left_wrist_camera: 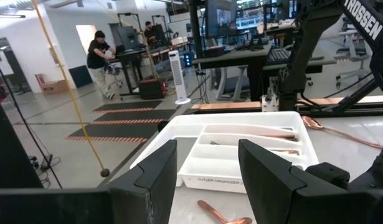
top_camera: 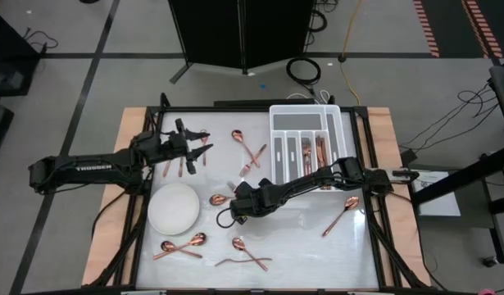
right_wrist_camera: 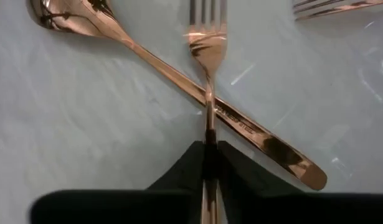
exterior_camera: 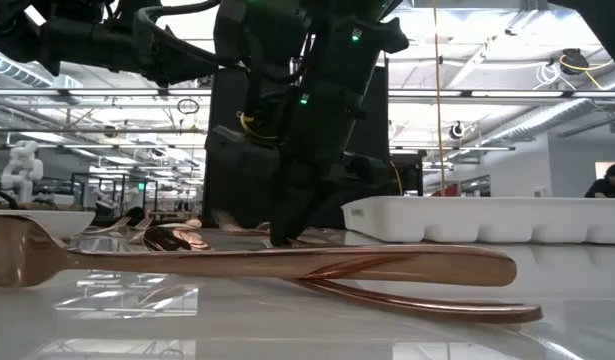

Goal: Sort silverware
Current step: Put the bronze fork into the silverware tray

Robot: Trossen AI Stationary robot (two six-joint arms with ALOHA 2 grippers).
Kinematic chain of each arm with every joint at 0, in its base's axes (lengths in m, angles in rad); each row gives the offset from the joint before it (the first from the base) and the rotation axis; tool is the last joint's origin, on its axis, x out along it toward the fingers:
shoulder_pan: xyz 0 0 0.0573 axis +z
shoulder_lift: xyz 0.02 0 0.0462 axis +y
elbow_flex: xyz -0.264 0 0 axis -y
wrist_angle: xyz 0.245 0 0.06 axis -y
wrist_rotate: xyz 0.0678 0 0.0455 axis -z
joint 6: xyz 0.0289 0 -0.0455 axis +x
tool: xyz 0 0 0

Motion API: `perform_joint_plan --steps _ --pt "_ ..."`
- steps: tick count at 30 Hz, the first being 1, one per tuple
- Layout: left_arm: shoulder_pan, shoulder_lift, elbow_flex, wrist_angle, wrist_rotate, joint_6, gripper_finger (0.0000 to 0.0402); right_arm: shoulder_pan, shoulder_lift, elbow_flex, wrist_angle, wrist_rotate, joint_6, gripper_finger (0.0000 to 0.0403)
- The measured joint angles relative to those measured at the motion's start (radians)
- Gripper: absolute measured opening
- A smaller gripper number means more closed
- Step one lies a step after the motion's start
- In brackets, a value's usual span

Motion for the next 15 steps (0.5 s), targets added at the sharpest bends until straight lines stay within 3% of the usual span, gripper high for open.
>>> perform_joint_plan --steps 3,15 --pt "0.0 0.0 0.0 0.0 0.0 0.0 0.0171 -0.001 -0.001 0.0 0.0 0.0 -0.001 0.0009" --pt "0.0 0.0 0.0 -0.001 0.0 0.008 0.0171 -0.004 -0.053 -0.006 -0.011 0.002 -0.011 0.0009"
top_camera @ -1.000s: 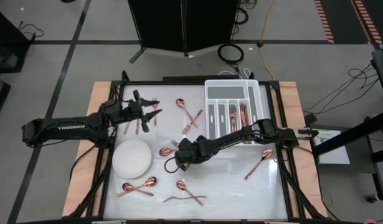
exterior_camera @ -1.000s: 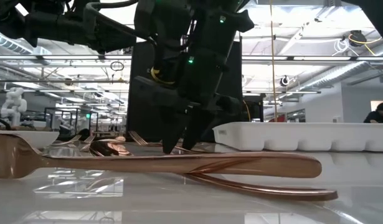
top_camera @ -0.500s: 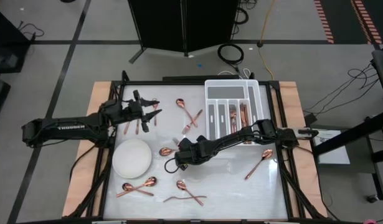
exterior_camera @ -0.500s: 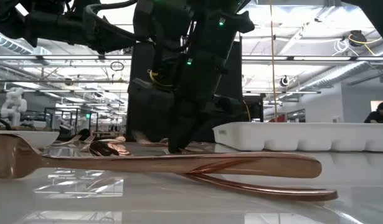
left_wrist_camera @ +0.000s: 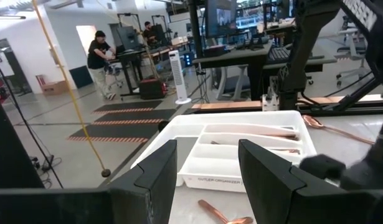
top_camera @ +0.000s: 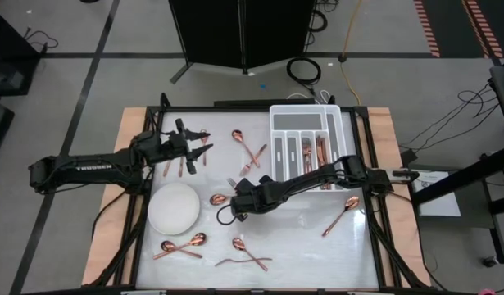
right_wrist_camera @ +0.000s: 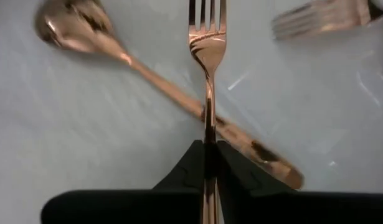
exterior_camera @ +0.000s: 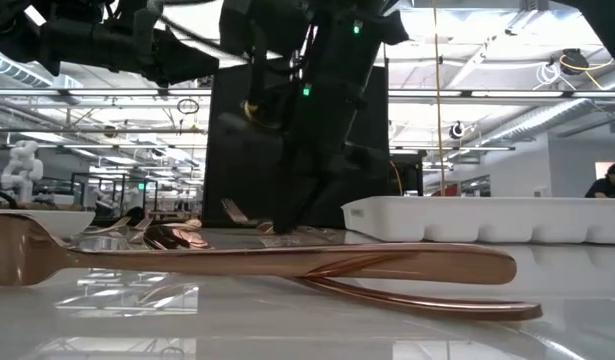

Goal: Sort silverware
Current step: Put the bronze fork into the silverware tray

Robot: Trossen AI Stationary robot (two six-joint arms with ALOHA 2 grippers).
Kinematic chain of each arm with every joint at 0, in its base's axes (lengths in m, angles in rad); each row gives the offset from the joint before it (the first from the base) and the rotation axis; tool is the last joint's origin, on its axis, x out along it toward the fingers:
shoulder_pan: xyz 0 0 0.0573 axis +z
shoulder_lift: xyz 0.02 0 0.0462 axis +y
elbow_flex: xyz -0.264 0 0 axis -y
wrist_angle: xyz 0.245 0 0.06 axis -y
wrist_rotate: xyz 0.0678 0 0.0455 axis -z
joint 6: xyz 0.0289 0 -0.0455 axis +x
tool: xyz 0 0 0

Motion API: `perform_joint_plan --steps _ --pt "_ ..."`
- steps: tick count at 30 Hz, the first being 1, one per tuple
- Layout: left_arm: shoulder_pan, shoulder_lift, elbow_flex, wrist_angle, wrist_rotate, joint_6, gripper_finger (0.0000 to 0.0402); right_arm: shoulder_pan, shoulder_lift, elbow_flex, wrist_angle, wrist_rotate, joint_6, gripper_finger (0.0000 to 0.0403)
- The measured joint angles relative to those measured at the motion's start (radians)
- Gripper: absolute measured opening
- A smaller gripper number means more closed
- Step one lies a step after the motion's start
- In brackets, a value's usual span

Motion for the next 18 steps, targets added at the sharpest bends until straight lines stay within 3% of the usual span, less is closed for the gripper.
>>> perform_joint_plan --steps 8,14,18 --pt "0.0 0.0 0.0 -0.004 0.0 0.0 0.0171 0.001 -0.09 0.001 -0.087 0.007 0.012 0.0008" --pt "0.0 0.0 0.0 -0.004 0.0 -0.001 0.0171 -0.008 -0.17 -0.005 -0.386 0.081 0.142 0.0007" --pt "0.0 0.0 0.0 -0.003 0.0 -0.007 0.0171 -0.03 -0.219 -0.029 -0.497 0.119 0.228 0.0007"
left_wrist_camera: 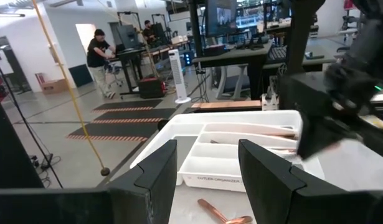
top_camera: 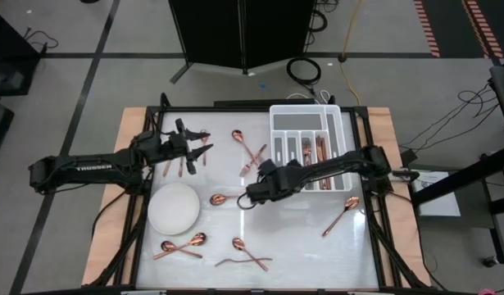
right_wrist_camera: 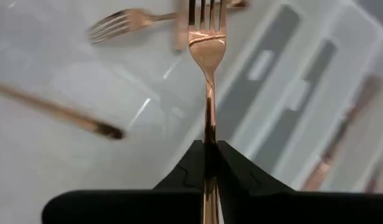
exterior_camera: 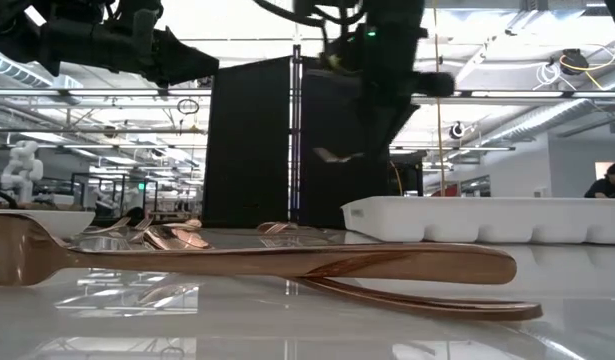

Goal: Sort silverware
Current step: Put the bronze fork into the silverware tray

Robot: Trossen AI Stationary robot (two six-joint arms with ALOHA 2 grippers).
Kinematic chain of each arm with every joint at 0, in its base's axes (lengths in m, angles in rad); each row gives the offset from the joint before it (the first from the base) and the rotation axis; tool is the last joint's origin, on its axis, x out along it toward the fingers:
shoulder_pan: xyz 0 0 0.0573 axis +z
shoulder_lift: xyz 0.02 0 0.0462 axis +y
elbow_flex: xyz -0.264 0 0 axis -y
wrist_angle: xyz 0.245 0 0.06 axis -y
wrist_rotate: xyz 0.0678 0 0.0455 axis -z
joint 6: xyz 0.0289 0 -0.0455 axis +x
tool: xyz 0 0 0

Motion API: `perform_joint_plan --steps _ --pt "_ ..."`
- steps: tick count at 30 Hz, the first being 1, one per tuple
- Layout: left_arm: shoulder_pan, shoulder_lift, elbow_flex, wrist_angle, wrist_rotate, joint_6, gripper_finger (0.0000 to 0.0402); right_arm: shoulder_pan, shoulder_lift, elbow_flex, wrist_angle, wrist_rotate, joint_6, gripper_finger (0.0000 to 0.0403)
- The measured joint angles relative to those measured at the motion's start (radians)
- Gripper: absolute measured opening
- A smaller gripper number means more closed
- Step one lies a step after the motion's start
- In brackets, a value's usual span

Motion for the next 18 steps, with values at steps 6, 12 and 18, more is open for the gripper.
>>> perform_joint_plan --steps 6,12,18 --pt "0.0 0.0 0.0 0.0 0.038 0.003 0.0171 -0.08 -0.118 -0.154 -0.104 0.014 0.182 0.0007" --pt "0.0 0.0 0.0 -0.016 0.063 0.034 0.0171 -0.181 -0.246 -0.421 -0.011 -0.044 0.309 0.0007" --pt "0.0 0.001 0.0 -0.028 0.063 0.052 0.0171 -0.234 -0.301 -0.566 0.189 -0.045 0.298 0.0007"
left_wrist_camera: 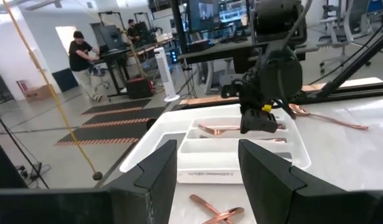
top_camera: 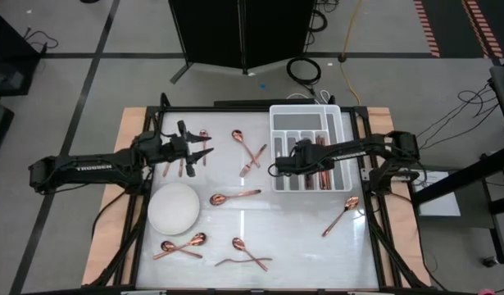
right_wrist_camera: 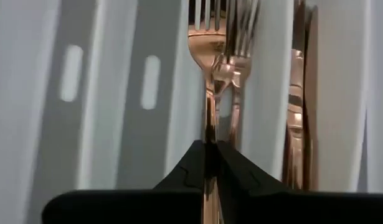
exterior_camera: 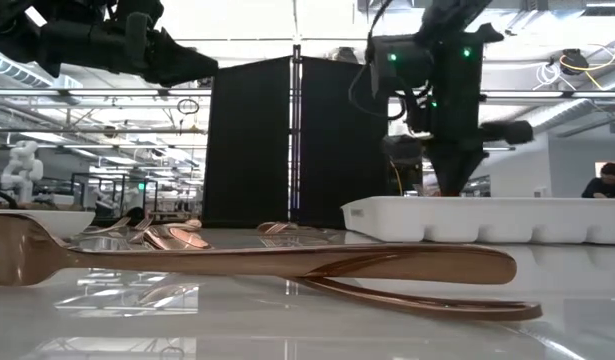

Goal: Sort silverware
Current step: Put the bronze fork into the silverware tray

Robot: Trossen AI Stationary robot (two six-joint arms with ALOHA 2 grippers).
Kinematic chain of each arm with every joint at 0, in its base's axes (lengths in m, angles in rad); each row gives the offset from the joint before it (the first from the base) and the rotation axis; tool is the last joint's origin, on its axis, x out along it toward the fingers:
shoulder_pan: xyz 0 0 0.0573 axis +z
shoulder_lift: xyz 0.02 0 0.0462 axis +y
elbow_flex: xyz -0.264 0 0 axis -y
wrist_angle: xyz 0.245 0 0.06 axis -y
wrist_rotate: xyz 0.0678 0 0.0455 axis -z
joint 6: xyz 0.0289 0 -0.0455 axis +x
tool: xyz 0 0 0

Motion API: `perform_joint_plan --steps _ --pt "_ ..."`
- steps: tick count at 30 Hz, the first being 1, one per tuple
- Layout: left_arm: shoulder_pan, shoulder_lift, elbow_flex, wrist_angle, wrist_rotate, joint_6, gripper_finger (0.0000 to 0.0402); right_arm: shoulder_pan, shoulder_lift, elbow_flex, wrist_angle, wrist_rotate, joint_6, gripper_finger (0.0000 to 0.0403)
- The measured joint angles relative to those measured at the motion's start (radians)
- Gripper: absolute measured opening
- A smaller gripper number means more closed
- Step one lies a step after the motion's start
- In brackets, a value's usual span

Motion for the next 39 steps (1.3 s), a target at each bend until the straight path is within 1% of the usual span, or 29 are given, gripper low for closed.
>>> perform_joint_plan --steps 8,19,25,34,39 --pt "0.0 0.001 0.0 0.0 0.0 0.002 0.0171 -0.051 0.019 -0.015 0.01 -0.012 -0.054 0.0007" --pt "0.0 0.001 0.0 0.009 0.0 -0.001 0.0171 -0.053 0.019 -0.015 0.025 -0.026 -0.072 0.001" --pt "0.0 0.001 0.0 0.009 0.0 -0.001 0.0171 -0.052 0.019 -0.015 0.023 -0.026 -0.078 0.0028" --pt "0.0 0.001 0.0 0.009 0.001 -0.001 0.0171 -0.052 0.019 -0.015 0.017 -0.022 -0.074 0.007" --pt "0.0 0.001 0.0 0.009 0.001 -0.001 0.0171 -0.052 0.019 -0.015 0.014 -0.021 -0.078 0.0081"
